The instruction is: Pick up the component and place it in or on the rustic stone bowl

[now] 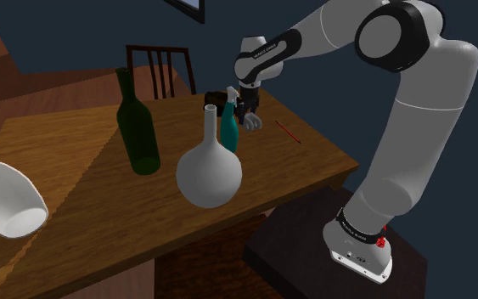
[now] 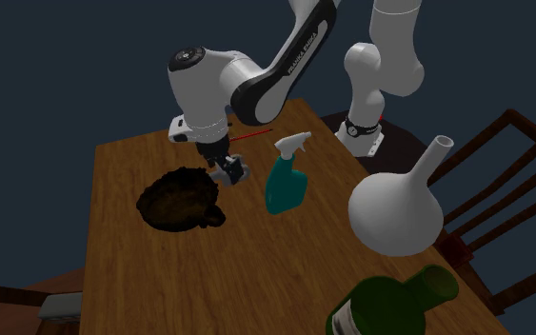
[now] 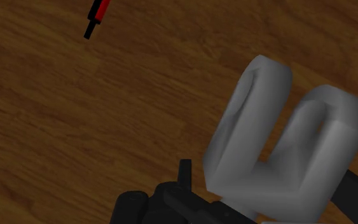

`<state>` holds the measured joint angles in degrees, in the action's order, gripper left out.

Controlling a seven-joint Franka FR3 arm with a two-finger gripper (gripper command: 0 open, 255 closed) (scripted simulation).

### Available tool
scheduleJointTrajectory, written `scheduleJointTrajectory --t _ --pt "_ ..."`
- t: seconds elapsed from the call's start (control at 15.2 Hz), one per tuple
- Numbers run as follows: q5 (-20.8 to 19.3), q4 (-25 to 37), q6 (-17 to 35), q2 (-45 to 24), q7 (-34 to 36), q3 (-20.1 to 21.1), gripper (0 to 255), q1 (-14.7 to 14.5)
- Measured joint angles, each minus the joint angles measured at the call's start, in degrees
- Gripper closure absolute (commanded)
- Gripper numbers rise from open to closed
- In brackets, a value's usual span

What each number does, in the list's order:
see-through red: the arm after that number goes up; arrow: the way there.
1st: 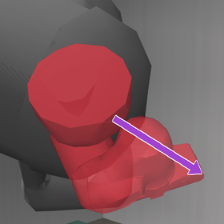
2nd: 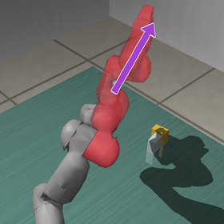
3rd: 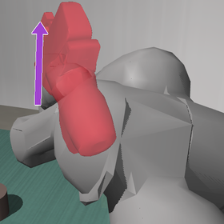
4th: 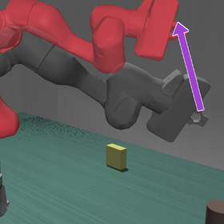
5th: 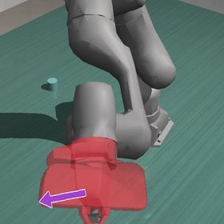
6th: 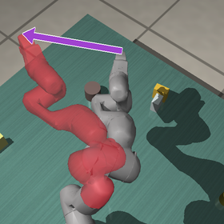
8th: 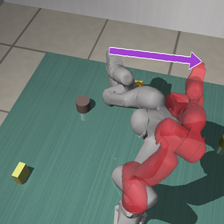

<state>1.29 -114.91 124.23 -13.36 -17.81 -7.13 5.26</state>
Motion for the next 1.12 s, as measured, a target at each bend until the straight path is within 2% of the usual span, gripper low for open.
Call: scheduleJointTrajectory --t 0.13,0.2,0.86,1.12 --pt "0.00 -0.01 0.03 -0.02 0.00 0.00 0 0.00" --pt "0.00 -0.01 0.03 -0.02 0.00 0.00 255 0.00" --pt "0.01 -0.03 0.03 0.04 -0.01 0.01 255 0.00" --pt "-0.16 1.02 -2.03 1.03 0.07 -0.05 255 -0.02"
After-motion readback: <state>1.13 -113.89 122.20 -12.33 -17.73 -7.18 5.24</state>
